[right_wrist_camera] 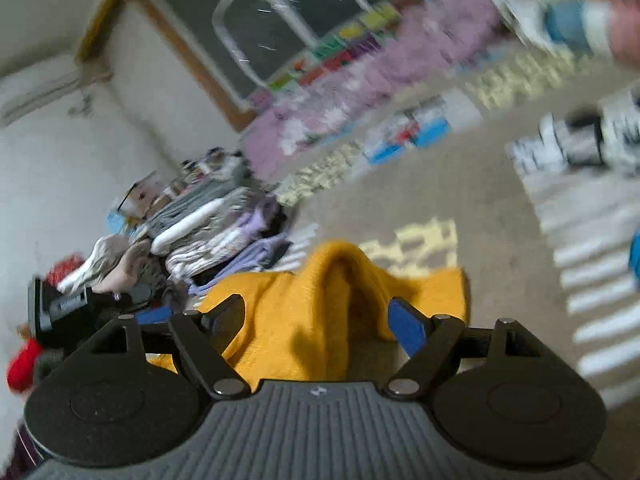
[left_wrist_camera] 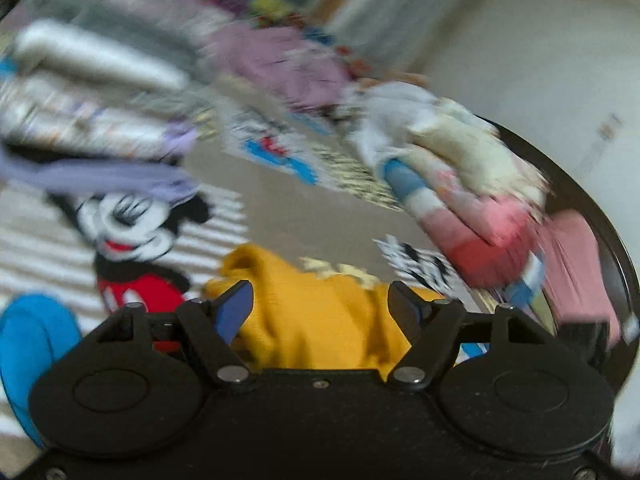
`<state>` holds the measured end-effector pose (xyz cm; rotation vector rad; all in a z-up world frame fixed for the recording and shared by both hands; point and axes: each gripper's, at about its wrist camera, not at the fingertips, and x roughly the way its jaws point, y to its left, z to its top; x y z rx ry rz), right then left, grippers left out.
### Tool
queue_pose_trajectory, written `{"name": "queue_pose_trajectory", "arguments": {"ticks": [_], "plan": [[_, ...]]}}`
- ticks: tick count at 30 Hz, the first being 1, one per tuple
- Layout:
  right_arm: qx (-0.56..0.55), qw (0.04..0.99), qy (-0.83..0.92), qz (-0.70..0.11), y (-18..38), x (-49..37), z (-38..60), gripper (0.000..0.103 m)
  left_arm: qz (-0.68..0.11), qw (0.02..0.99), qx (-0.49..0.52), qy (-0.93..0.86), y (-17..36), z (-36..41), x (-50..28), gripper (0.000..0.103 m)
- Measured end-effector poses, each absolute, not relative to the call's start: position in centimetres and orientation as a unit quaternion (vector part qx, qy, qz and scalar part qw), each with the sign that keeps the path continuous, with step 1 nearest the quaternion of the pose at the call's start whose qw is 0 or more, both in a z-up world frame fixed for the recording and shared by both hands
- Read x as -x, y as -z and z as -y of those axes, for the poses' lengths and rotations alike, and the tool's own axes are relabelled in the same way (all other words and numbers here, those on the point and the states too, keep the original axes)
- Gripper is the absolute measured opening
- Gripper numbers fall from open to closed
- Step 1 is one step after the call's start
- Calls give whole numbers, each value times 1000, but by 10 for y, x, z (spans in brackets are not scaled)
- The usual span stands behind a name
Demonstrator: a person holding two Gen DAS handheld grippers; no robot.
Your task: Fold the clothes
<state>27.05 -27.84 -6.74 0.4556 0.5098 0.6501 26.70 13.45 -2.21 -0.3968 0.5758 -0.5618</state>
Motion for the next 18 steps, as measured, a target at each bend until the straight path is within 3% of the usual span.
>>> {"name": "queue_pose_trajectory", "arguments": {"ticks": [6,13,18], "plan": [[-107,864,-442,-216,52,-245,249,82,-273,888,81,361,20,-100,-225,79],[-11,862,-446,-240,64,-242,221,82,-280,885,-54,368,25,-48,-207,79],[50,865,-447,-224,62,-230,204,64,-271,888,-153,339,30,-23,-199,79]]}}
